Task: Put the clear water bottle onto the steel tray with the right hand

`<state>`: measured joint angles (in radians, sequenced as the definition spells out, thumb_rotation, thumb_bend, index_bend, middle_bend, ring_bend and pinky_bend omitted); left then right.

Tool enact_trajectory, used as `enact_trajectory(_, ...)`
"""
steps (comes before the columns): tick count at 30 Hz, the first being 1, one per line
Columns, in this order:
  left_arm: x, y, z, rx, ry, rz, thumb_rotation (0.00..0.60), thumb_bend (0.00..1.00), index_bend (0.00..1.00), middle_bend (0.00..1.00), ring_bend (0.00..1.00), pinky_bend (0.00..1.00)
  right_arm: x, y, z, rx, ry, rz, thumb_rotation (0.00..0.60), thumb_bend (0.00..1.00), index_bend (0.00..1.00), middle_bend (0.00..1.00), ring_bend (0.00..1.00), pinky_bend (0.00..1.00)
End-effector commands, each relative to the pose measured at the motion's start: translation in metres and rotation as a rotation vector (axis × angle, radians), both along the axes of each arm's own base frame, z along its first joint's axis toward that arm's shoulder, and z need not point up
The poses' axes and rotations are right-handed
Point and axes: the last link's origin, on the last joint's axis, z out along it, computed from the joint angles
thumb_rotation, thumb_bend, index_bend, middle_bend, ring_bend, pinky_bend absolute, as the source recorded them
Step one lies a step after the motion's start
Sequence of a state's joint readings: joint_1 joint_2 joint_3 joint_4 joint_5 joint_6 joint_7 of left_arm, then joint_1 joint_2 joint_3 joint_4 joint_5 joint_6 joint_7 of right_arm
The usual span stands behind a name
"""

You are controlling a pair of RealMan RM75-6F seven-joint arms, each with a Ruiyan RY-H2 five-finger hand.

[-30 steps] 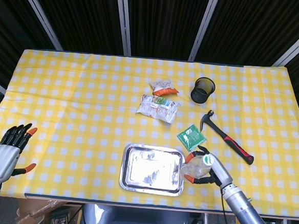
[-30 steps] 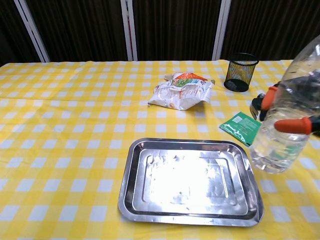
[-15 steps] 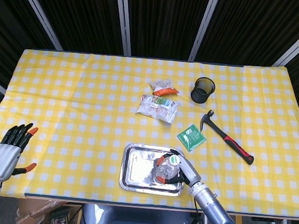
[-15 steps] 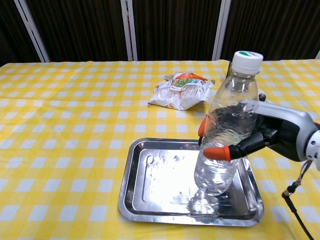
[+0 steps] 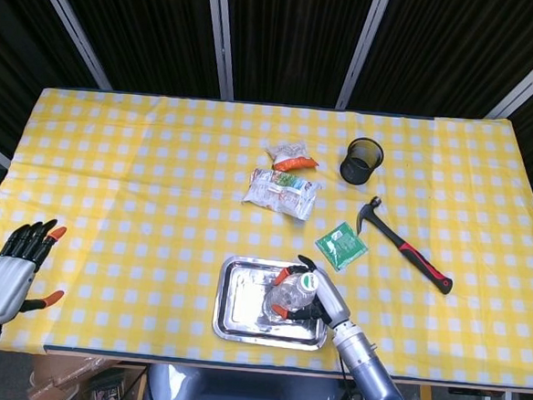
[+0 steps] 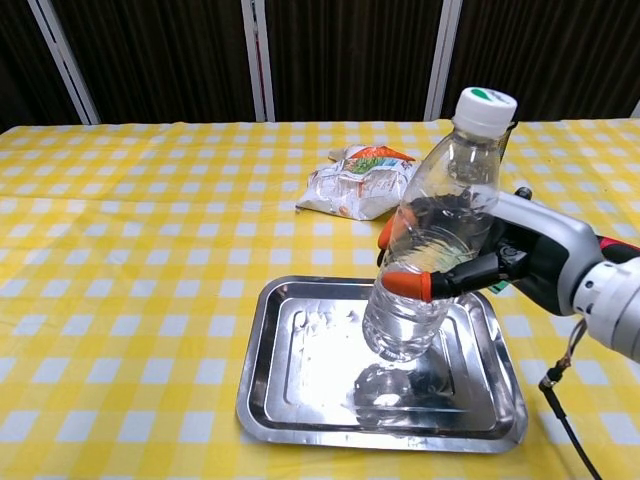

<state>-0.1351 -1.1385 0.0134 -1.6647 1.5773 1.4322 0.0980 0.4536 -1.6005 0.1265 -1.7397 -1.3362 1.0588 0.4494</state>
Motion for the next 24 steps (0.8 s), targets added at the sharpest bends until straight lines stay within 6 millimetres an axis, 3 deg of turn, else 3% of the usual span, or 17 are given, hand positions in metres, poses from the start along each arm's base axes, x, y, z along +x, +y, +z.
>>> enact_trajectory(1, 0.001, 0.000, -0.001, -0.002, 0.002, -0.002, 0.600, 0.19, 0.03, 0.00, 0.00, 0.00, -0.008, 0.003, 0.000, -0.004, 0.007, 0.004, 0.600, 0.59, 0.71, 0.60, 0.30, 0.00)
enact_trajectory(24, 0.001, -0.001, -0.004, -0.003, 0.016, 0.002, 0.600, 0.19, 0.03, 0.00, 0.00, 0.00, -0.042, 0.016, -0.015, -0.016, -0.009, 0.011, 0.600, 0.59, 0.71, 0.60, 0.30, 0.00)
